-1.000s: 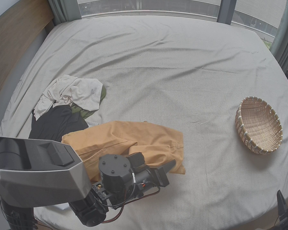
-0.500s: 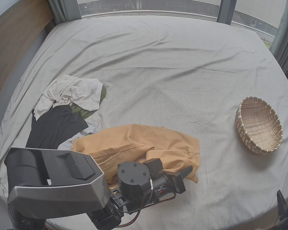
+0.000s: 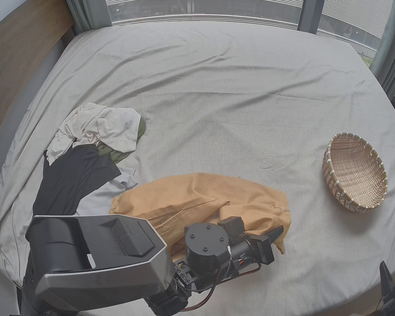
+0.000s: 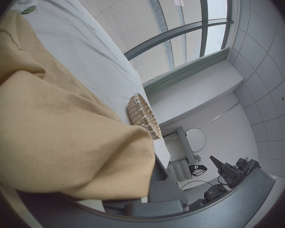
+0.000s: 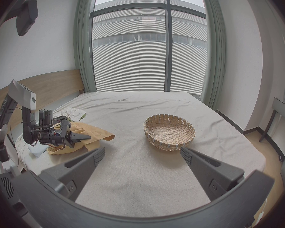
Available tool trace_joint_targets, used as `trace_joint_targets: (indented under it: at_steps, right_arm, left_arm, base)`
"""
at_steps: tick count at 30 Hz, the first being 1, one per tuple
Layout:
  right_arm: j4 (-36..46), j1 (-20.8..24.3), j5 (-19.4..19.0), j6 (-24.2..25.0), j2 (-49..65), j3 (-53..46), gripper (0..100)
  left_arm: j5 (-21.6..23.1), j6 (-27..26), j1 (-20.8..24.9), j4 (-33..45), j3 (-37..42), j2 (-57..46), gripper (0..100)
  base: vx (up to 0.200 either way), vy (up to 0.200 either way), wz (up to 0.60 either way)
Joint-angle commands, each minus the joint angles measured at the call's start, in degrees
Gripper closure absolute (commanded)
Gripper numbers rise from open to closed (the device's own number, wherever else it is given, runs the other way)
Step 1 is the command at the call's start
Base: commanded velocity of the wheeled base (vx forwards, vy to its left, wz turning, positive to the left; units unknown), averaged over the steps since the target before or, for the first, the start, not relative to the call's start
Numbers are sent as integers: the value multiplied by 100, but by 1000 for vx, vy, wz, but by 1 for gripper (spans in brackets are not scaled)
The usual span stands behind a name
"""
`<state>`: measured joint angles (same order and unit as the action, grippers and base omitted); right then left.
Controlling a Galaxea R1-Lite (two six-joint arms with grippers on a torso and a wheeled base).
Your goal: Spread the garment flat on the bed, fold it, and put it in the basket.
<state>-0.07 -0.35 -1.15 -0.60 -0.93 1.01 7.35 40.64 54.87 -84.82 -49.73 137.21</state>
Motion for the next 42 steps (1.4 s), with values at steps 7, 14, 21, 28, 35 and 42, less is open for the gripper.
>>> trace_joint_targets:
  at_steps: [7,14,21,28,35,42]
  right_arm:
    - [-1,0,0,-2,93,-92,0]
    - [-1,0,-8,-2,93,-92,0]
    - [-1,0,-8,-2,93,-92,0]
    - [-1,0,0,-2,93,-92,0]
    - [-1,0,0,-2,93,-92,0]
    - [-1,0,-8,-2,93,-92,0]
  left_arm:
    - [38,5,208,45,-459,272,100]
    - [47,5,243,177,-652,307,100]
    - [47,5,252,159,-644,377,100]
    - [-32,5,331,115,-556,404,0]
    - [-111,5,507,10,349,113,0]
    - [-111,-13,577,-404,1395,-212,0]
  base:
    - [0,0,0]
    - [0,0,0]
    - [0,0,0]
    - [0,0,0]
    - [0,0,0]
    - [0,0,0]
